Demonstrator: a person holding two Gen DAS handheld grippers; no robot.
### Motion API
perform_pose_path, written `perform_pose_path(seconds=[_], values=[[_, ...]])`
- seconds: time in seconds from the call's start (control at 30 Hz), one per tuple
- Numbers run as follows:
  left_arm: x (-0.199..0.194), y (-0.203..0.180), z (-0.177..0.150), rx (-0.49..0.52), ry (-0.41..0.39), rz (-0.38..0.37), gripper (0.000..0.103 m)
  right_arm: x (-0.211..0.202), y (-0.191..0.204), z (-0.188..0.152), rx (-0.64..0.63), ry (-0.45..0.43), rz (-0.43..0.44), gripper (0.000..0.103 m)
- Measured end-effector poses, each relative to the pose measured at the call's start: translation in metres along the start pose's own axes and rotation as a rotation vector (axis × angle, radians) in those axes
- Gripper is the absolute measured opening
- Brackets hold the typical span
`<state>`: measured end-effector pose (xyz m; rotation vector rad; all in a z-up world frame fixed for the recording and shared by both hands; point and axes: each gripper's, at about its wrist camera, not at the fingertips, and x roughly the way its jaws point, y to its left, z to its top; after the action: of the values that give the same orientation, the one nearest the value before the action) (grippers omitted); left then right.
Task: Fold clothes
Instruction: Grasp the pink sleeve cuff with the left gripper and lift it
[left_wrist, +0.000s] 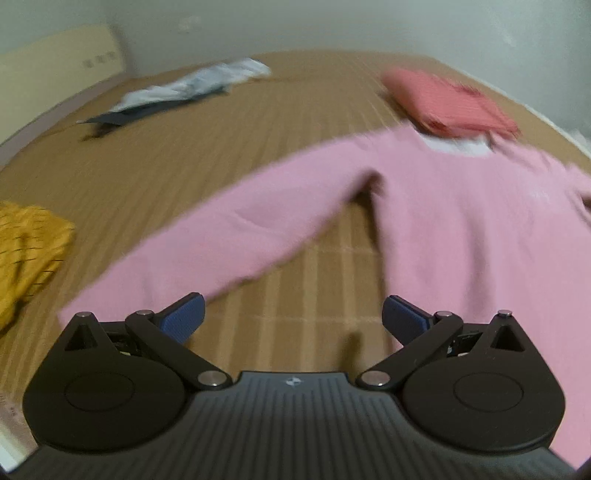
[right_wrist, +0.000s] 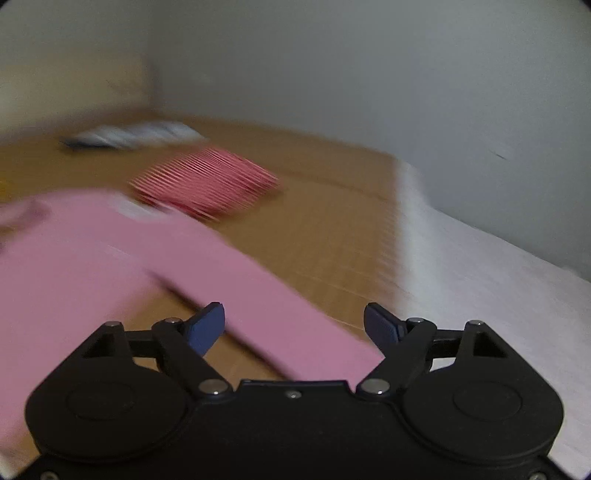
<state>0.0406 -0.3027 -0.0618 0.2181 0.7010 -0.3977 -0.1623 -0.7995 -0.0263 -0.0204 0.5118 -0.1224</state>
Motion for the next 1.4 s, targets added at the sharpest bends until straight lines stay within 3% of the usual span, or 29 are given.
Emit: perform_pose_path(seconds=[0.07, 0.27, 0.33, 0.5, 0.6, 0.73, 0.97, 1.2, 1.27, 1.33, 1.4], values=[[-0.006, 0.022, 0.001, -0.068, -0.019, 0.026, 0.103, -0.008, 0.035, 0.006, 0.043, -0.042, 0.150, 0.087], [-0.016, 0.119, -0.018, -0.517, -0.039, 0.072, 0.103, -0.004, 0.119, 0.003, 0.227, -0.108, 0.606, 0.092], [-0.012, 0.145, -0.029, -0.641, -0.008, 0.056, 0.103, 0.006, 0.136, -0.004, 0.326, -0.092, 0.687, 0.102], [0.001, 0.183, -0.048, -0.870, 0.001, -0.078, 0.103, 0.038, 0.159, -0.027, 0.662, 0.021, 0.855, 0.102], [0.004, 0.187, -0.048, -0.873, -0.008, -0.083, 0.103, 0.053, 0.166, -0.031, 0.738, 0.146, 0.779, 0.102], [0.010, 0.188, -0.048, -0.875, -0.024, -0.073, 0.103, 0.067, 0.173, -0.031, 0.704, 0.286, 0.581, 0.102], [0.018, 0.180, -0.046, -0.813, -0.035, -0.033, 0.103, 0.079, 0.196, -0.009, 0.642, 0.458, 0.363, 0.102], [0.021, 0.169, -0.045, -0.773, -0.064, 0.007, 0.103, 0.030, 0.196, 0.048, 0.508, 0.098, 0.325, 0.103], [0.022, 0.167, -0.046, -0.785, -0.087, 0.015, 0.103, 0.046, 0.193, 0.022, 0.536, 0.158, 0.397, 0.102], [0.022, 0.166, -0.047, -0.786, -0.101, 0.015, 0.103, 0.066, 0.193, 0.000, 0.584, 0.282, 0.475, 0.102], [0.022, 0.165, -0.048, -0.784, -0.115, 0.010, 0.103, 0.072, 0.198, -0.014, 0.603, 0.313, 0.491, 0.102]])
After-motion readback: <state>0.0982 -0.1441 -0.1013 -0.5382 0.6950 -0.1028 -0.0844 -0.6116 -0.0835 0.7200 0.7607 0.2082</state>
